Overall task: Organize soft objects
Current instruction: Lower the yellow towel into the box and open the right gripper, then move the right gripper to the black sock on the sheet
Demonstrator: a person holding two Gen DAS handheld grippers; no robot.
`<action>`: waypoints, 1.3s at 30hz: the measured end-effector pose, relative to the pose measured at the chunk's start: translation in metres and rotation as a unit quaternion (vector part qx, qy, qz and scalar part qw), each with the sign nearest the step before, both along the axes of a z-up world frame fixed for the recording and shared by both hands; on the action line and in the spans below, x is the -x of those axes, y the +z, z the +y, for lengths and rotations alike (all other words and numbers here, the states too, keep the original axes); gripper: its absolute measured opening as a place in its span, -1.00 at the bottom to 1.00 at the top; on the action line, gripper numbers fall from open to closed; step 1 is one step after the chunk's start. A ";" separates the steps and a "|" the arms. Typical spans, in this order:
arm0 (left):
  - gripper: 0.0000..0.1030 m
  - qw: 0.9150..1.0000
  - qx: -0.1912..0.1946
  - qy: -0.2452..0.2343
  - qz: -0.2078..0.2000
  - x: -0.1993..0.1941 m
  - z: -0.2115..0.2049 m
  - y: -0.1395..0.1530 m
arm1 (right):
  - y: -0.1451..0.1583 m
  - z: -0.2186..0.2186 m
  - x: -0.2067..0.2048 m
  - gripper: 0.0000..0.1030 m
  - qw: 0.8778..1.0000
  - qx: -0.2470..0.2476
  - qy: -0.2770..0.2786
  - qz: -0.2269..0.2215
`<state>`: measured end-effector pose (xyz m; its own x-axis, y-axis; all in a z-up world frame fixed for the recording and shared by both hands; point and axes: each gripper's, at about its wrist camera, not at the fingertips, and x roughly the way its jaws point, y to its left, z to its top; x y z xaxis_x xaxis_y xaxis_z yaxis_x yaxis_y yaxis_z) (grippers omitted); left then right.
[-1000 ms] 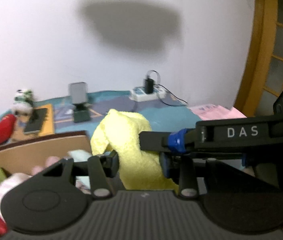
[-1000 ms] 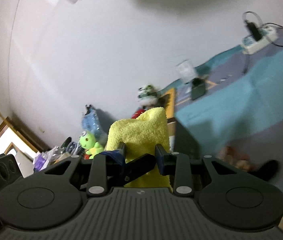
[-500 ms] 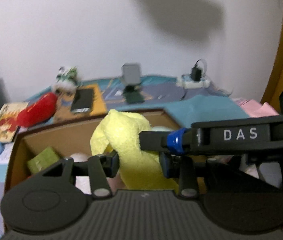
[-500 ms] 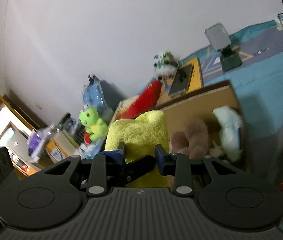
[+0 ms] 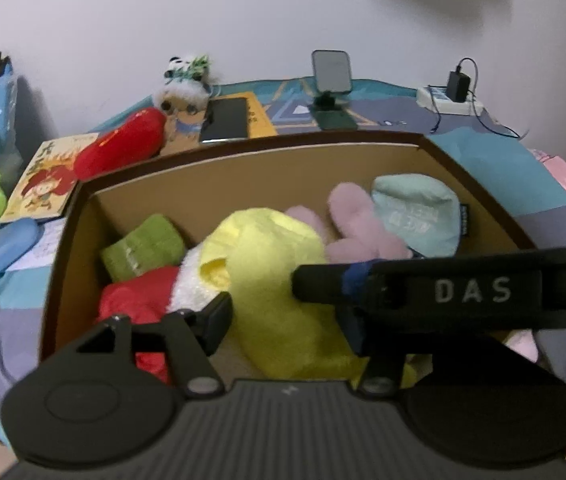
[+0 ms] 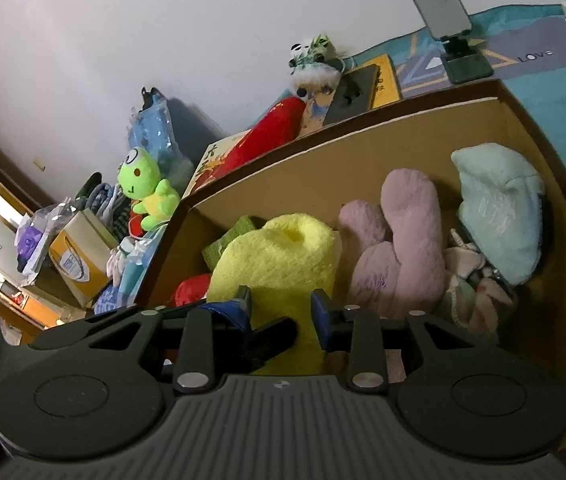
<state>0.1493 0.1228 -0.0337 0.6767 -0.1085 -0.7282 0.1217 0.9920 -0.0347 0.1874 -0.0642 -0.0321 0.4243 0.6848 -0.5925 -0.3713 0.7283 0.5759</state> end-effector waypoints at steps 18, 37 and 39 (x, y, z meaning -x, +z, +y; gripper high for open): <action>0.14 0.995 -0.046 0.085 0.016 0.029 0.010 0.047 | 0.058 -0.007 0.037 -0.68 0.998 -0.001 -0.004 -0.068; 0.17 0.983 -0.070 0.162 0.055 0.092 0.004 0.038 | 0.054 -0.016 0.093 -0.67 0.994 0.064 0.071 -0.057; 0.17 0.981 -0.077 0.168 0.059 0.096 -0.001 0.035 | 0.052 -0.017 0.096 -0.67 0.993 0.067 0.079 -0.052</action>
<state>0.0532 0.1220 0.0013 0.5657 0.2233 -0.7938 -0.2088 0.9701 0.1241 0.0910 -0.0814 0.0195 0.3826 0.6650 -0.6414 -0.5394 0.7244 0.4292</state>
